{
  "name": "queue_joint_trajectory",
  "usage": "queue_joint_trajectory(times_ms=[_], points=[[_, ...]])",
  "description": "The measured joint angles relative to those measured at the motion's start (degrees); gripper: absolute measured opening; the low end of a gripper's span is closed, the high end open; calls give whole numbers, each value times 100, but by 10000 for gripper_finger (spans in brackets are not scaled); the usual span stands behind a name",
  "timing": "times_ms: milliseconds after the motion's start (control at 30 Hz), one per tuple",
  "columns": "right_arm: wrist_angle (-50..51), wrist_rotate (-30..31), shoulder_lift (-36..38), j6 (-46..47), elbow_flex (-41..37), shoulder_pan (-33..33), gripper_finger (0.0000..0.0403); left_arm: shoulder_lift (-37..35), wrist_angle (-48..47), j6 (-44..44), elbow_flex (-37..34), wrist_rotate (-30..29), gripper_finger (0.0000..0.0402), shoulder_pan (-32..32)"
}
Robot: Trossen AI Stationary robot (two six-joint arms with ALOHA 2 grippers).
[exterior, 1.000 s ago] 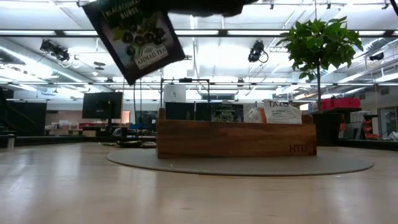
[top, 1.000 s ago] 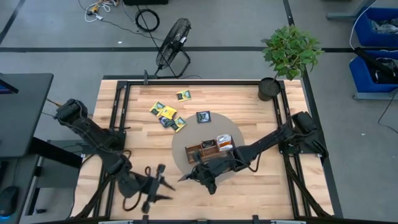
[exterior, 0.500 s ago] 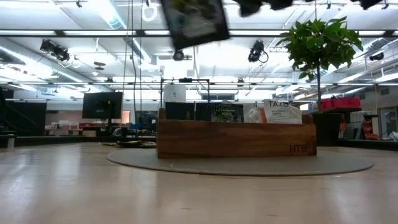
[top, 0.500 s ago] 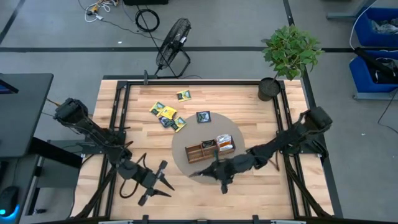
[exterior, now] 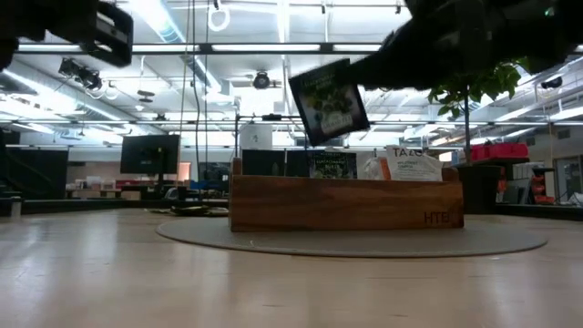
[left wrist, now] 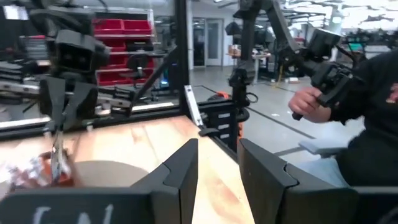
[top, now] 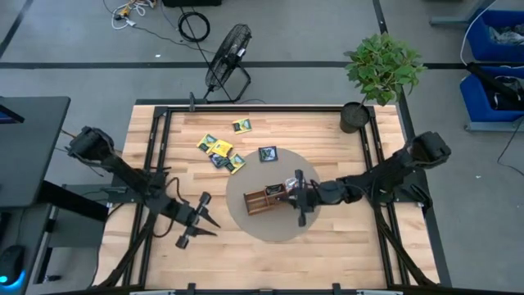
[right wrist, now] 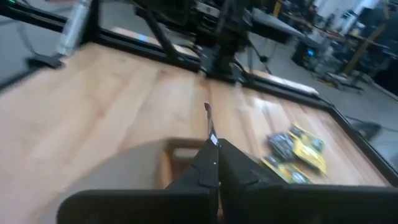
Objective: Pick & Place Tea
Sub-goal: Put the purple tea bag into the middle section of the wooden organizer
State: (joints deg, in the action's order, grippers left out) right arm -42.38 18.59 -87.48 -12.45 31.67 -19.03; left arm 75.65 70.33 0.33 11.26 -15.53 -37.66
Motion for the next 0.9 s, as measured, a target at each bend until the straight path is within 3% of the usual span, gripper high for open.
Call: queue_joint_trajectory(times_ms=[200,400,633,900], points=[[-67,-133,-4,221,-211,397,0,-196,217,-151,-348,-7,119,162],[-770,-556,-7,332,-510,659,0,-229,221,-88,-349,22,119,154],[-717,-693,-121,531,-565,526,0,-229,245,-98,-351,28,119,157],[-826,-411,-465,723,-529,531,0,-229,258,-104,-351,28,119,157]])
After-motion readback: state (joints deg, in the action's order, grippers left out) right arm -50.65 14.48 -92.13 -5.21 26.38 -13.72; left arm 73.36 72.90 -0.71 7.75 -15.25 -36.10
